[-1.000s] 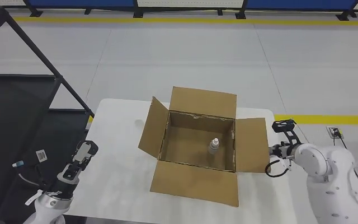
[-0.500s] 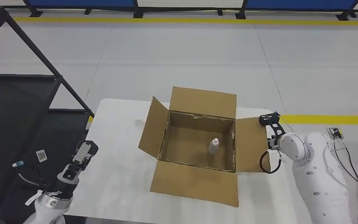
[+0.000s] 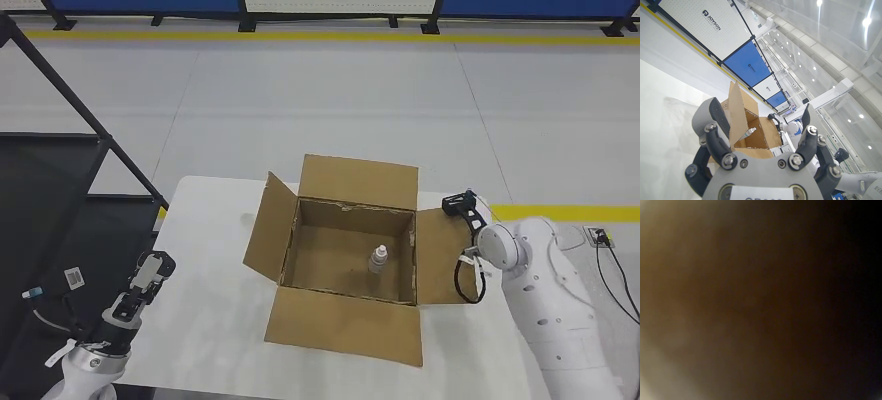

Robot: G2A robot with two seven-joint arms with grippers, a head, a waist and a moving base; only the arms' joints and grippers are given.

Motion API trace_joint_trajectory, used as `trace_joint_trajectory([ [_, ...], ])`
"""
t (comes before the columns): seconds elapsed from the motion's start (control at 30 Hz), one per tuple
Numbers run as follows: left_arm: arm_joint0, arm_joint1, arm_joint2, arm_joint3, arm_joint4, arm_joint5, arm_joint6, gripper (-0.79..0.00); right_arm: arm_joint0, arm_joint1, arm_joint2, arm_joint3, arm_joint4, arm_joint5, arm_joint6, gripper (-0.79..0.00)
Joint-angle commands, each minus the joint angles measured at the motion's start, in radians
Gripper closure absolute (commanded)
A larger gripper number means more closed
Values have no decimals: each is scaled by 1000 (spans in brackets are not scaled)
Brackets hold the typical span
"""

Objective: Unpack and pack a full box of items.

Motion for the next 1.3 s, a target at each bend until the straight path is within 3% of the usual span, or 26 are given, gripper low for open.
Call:
trace_joint_trajectory([
  [0.0, 0, 0, 0, 0, 0, 0, 0, -785, 3, 0, -2, 16, -4, 6, 4, 0],
  [0.4, 0, 0, 0, 0, 0, 0, 0, -785, -43, 12, 28, 9, 21, 12, -25, 0],
  [0.97, 0, 0, 0, 0, 0, 0, 0, -785, 71, -22, -112, 91, 45, 25, -57, 0],
  [1.27, 0, 0, 0, 0, 0, 0, 0, -785, -37, 15, 7, 42, 42, 8, -47, 0],
])
